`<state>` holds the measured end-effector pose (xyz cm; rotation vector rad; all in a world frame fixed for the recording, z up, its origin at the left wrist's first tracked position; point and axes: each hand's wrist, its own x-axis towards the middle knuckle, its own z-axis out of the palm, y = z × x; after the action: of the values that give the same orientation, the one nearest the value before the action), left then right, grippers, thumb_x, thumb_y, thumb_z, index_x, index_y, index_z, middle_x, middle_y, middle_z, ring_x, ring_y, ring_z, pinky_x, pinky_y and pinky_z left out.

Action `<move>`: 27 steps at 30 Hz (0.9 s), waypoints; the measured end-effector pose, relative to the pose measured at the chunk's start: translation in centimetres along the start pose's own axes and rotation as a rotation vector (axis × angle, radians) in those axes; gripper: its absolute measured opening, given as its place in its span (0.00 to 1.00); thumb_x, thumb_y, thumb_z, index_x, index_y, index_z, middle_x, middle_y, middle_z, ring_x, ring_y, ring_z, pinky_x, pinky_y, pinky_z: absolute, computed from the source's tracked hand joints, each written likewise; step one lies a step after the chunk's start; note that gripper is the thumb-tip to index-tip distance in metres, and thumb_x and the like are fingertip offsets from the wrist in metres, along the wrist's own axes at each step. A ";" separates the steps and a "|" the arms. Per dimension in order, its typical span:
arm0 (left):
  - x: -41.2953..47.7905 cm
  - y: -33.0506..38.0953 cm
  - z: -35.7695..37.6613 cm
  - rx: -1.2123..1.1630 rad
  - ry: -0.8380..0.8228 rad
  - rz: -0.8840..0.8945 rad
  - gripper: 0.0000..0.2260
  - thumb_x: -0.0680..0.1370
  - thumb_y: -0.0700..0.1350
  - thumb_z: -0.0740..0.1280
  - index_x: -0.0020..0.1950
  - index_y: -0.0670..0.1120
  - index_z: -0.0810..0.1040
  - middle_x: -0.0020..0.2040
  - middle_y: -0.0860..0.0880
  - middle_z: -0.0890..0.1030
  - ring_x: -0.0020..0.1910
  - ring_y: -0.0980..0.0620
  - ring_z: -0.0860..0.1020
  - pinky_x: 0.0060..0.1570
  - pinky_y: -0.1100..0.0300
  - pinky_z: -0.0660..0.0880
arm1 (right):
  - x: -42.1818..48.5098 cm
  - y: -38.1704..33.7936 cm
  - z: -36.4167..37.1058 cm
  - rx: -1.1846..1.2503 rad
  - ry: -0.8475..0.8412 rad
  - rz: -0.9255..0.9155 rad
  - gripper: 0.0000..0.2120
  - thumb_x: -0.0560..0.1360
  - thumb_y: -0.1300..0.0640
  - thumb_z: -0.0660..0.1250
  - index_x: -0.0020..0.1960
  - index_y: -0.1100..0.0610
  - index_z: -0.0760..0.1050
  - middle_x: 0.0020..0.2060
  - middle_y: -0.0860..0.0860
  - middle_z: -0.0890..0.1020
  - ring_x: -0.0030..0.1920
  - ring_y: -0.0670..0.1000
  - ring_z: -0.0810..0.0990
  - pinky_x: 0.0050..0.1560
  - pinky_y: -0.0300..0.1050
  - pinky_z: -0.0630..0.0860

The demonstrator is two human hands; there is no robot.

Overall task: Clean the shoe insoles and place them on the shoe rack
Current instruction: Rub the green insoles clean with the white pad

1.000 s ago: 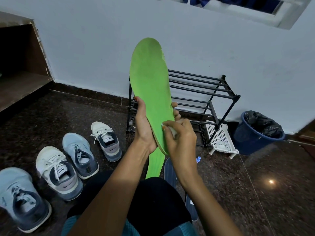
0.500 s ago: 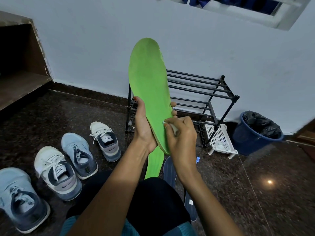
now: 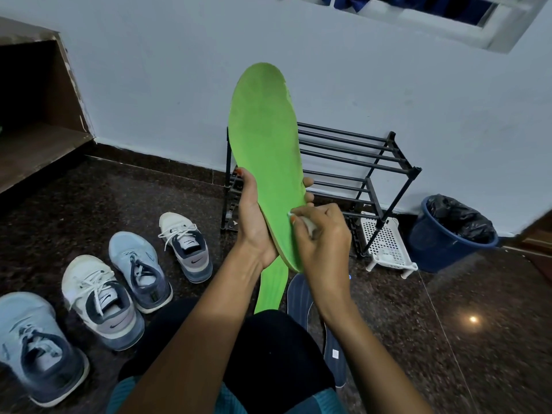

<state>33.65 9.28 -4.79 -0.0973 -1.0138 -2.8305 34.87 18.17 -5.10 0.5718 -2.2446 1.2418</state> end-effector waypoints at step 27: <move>0.0 0.1 0.1 0.016 0.016 0.005 0.38 0.78 0.67 0.42 0.48 0.39 0.80 0.41 0.42 0.81 0.35 0.49 0.78 0.38 0.58 0.78 | -1.4 -0.9 0.3 0.236 -0.149 0.009 0.06 0.71 0.68 0.67 0.47 0.63 0.81 0.39 0.47 0.73 0.44 0.35 0.72 0.43 0.24 0.66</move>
<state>33.67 9.27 -4.67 -0.0753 -1.0306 -2.8138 36.37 17.67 -5.51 0.7661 -2.2364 1.5257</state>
